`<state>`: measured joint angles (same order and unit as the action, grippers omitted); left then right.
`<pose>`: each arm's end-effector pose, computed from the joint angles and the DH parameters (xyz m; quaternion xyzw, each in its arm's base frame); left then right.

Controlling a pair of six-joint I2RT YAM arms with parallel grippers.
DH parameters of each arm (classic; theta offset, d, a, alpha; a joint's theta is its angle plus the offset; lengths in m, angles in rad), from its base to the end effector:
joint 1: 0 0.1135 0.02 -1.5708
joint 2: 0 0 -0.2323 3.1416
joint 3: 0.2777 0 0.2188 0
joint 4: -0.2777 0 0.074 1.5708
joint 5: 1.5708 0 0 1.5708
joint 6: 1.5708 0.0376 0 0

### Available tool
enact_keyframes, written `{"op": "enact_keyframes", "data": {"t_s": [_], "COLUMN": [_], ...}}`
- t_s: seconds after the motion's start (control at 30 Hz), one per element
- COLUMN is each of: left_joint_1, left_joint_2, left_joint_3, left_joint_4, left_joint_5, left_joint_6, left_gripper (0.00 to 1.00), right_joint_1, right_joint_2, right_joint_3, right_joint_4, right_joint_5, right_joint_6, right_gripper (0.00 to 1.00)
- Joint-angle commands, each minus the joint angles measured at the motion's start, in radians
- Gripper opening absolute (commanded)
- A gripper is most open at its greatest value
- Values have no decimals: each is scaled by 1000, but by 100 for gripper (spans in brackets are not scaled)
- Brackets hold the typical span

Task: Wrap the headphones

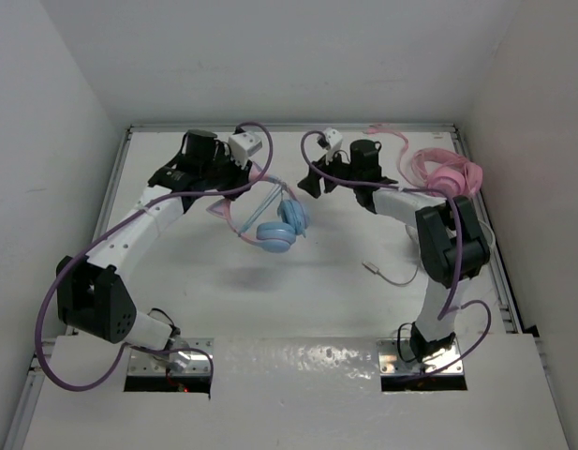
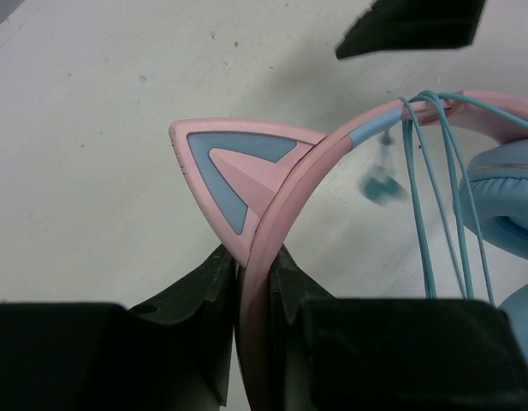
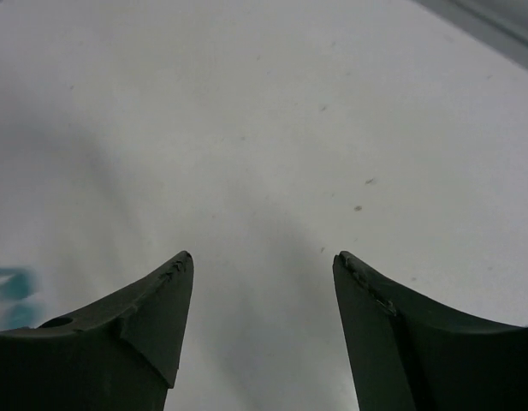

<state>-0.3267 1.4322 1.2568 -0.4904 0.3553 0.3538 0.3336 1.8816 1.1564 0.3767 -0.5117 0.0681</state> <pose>0.2719 -0.1059 0.2984 0.3683 0.8087 -0.1531 0.4324 0.3612 0.1447 0.2035 -0.2488 0.7661 0.3138 0.5026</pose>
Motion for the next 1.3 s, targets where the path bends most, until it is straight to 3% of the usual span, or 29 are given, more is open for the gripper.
{"op": "enact_keyframes", "data": {"t_s": [0.0, 0.3, 0.5, 0.6, 0.93, 1.1, 1.27], "left_joint_1": [-6, -5, -2, 29, 389, 463, 572], "left_joint_2": [-49, -52, -67, -75, -99, -157, -158], "left_joint_3": [52, 49, -16, -57, -180, -295, -316], "left_joint_4": [56, 104, 156, 180, 256, 325, 314], "left_joint_5": [11, -154, -249, -228, -50, -70, -21], "left_joint_6": [-32, -16, -9, -10, -13, 40, 50], "left_gripper": [0, 0, 0, 0, 0, 0, 0], "right_joint_1": [10, -21, -22, -22, -21, -19, -19], "right_joint_2": [-85, -199, -274, -309, -421, -453, -460], "right_joint_3": [-65, -238, -310, -349, -494, -547, -570], "right_joint_4": [76, 71, 79, 77, 126, 160, 171], "right_joint_5": [-102, -123, -1, 12, 4, -7, -13], "right_joint_6": [-25, -50, -5, -7, 9, 30, 36], "right_gripper": [66, 68, 66, 66, 66, 65, 65]}}
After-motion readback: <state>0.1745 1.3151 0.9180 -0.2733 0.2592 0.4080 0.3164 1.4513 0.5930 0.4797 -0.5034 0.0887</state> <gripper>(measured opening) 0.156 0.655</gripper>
